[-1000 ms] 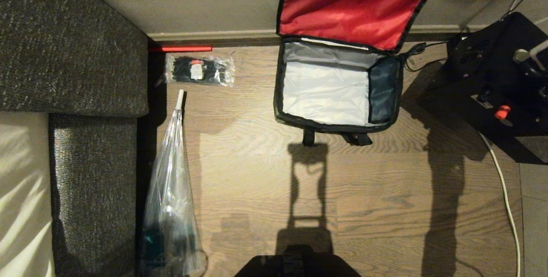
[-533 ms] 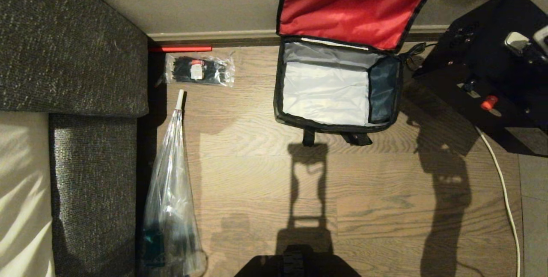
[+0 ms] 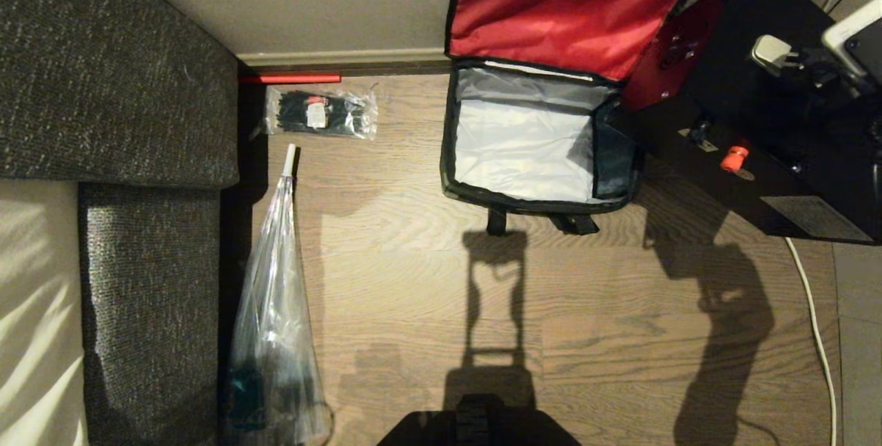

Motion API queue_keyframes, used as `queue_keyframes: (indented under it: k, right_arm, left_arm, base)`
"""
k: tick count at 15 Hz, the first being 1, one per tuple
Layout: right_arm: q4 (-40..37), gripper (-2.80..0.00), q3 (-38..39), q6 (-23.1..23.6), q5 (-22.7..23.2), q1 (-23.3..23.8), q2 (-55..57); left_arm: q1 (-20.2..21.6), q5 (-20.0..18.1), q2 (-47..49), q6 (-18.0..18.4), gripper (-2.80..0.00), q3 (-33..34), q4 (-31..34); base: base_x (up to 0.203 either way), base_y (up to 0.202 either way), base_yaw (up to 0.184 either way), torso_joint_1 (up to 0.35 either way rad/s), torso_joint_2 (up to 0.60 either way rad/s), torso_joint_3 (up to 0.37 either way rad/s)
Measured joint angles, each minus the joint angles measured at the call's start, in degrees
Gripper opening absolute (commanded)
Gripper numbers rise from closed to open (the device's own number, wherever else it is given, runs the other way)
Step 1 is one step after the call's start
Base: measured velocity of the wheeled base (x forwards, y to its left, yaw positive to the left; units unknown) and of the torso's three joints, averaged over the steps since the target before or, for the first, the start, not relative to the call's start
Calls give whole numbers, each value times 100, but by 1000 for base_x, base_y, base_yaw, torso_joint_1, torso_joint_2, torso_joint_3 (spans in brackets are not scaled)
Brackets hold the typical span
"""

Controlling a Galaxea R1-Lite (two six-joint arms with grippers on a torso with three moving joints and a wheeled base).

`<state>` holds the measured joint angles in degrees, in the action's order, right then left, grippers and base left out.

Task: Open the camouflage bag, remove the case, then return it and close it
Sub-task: Place the black box back

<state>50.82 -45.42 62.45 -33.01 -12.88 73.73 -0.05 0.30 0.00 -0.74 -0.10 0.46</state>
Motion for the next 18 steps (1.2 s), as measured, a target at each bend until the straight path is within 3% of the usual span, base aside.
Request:
queue_keyframes:
  k: [11, 18]
  right_arm:
    - [-345, -280, -611, -9, 45, -1791, 259]
    - [-422, -280, -931, -18, 929, -2240, 683]
  left_arm:
    - [0, 0, 0, -2, -280, 0, -2]
    - [0, 0, 0, 1, -280, 2, -3]
  base:
    - [0, 0, 0, 0, 0, 0]
    - [0, 0, 0, 0, 0, 0]
